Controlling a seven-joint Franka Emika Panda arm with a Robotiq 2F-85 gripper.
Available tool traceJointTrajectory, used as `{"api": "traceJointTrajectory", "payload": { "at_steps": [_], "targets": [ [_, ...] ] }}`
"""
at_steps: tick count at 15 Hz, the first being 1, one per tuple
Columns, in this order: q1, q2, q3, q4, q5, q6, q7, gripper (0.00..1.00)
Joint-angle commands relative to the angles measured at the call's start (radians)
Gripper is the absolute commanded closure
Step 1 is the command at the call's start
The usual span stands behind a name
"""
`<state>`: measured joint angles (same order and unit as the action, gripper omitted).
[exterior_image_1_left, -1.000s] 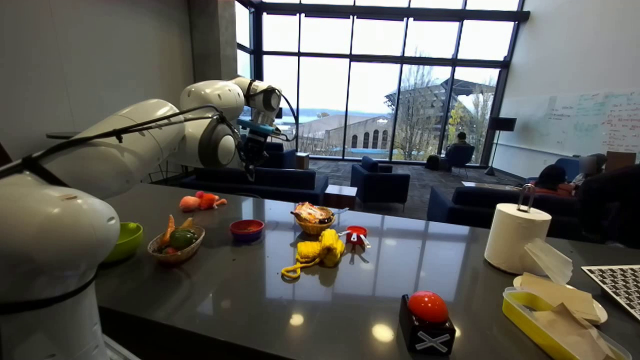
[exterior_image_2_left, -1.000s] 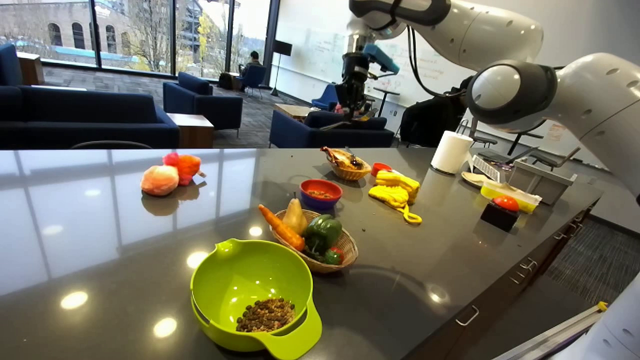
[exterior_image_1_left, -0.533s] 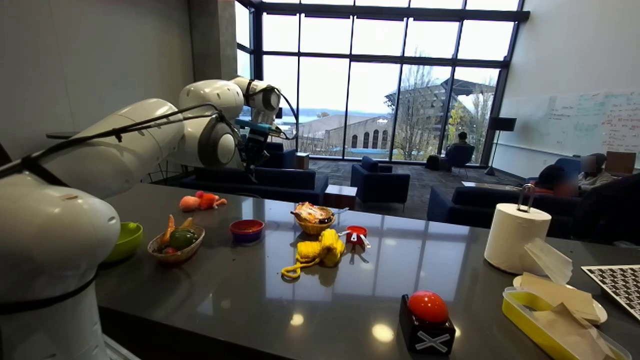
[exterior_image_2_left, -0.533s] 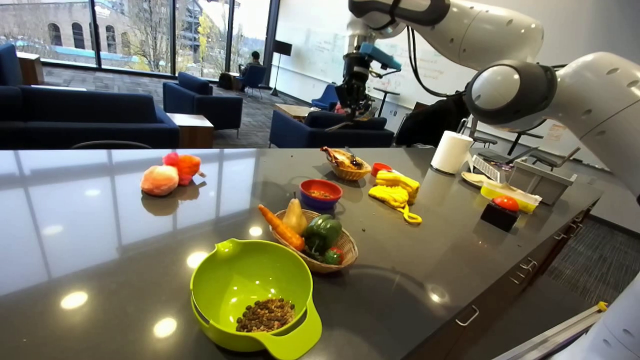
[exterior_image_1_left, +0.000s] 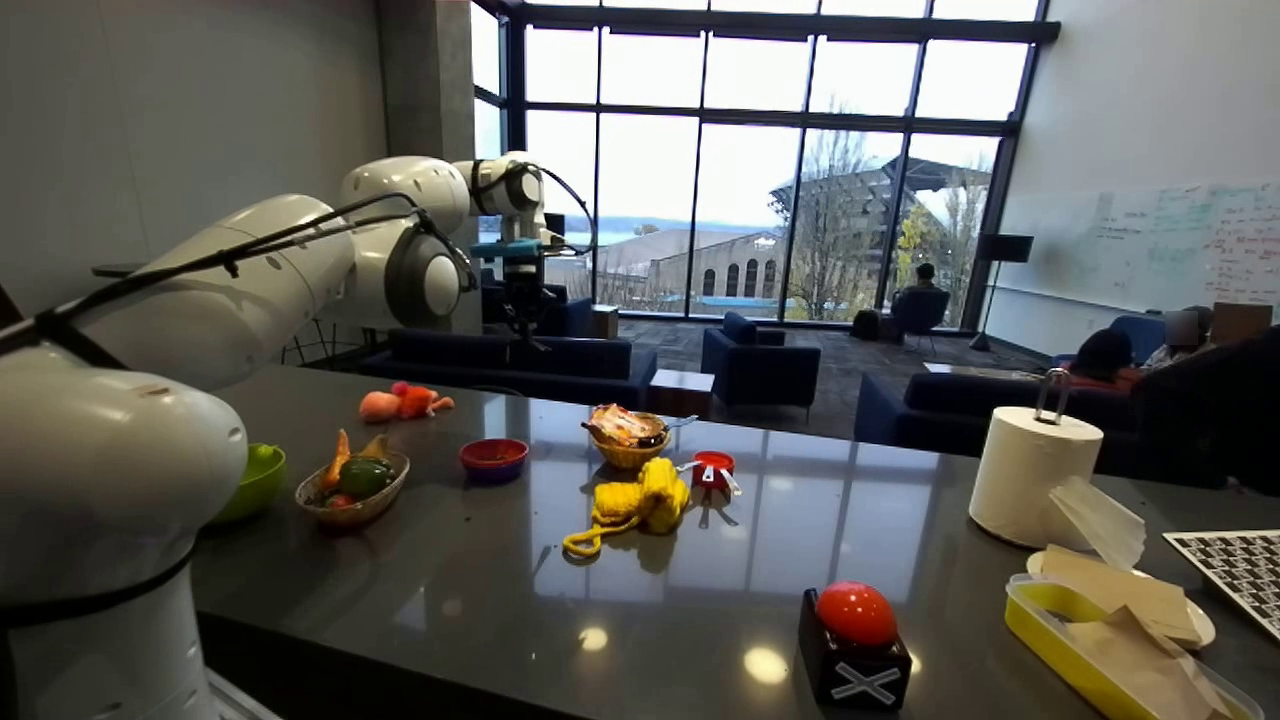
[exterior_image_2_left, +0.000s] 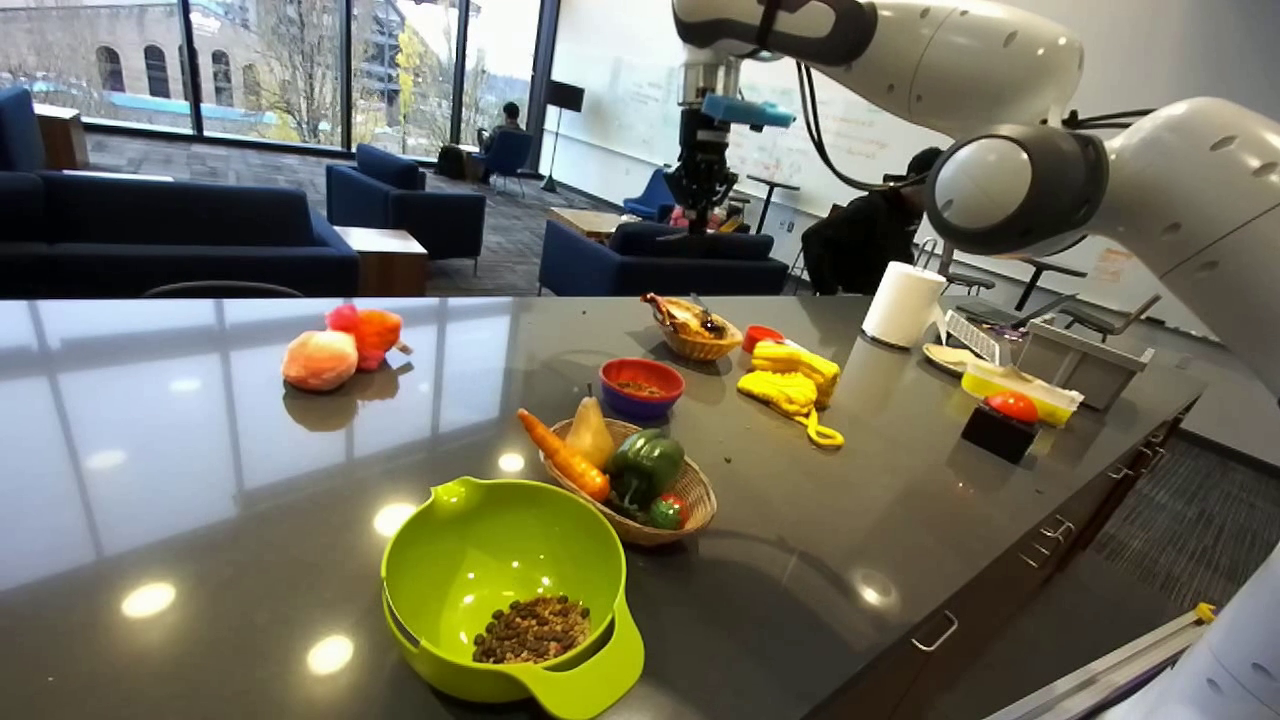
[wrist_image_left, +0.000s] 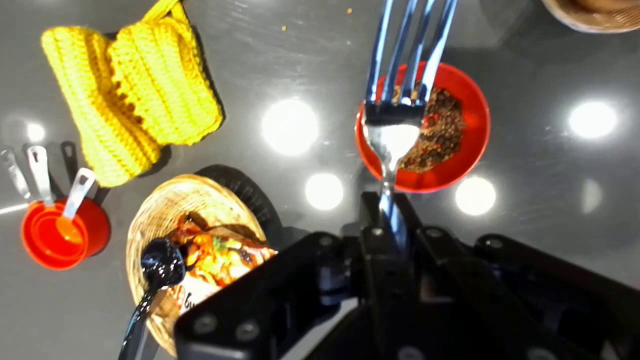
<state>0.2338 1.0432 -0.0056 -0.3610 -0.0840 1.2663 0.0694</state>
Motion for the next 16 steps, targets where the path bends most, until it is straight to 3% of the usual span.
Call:
{"api": "traceJointTrajectory", "payload": {
  "at_steps": [1,7,16],
  "targets": [
    [0.028,-0.015,-0.044,0.0,-0.047,0.093,0.038,0.98],
    [0.046,-0.015,-0.055,-0.003,-0.046,0.215,0.13,0.98],
    [0.049,0.005,-0.042,0.0,-0.027,0.144,0.203,0.98]
  ]
}}
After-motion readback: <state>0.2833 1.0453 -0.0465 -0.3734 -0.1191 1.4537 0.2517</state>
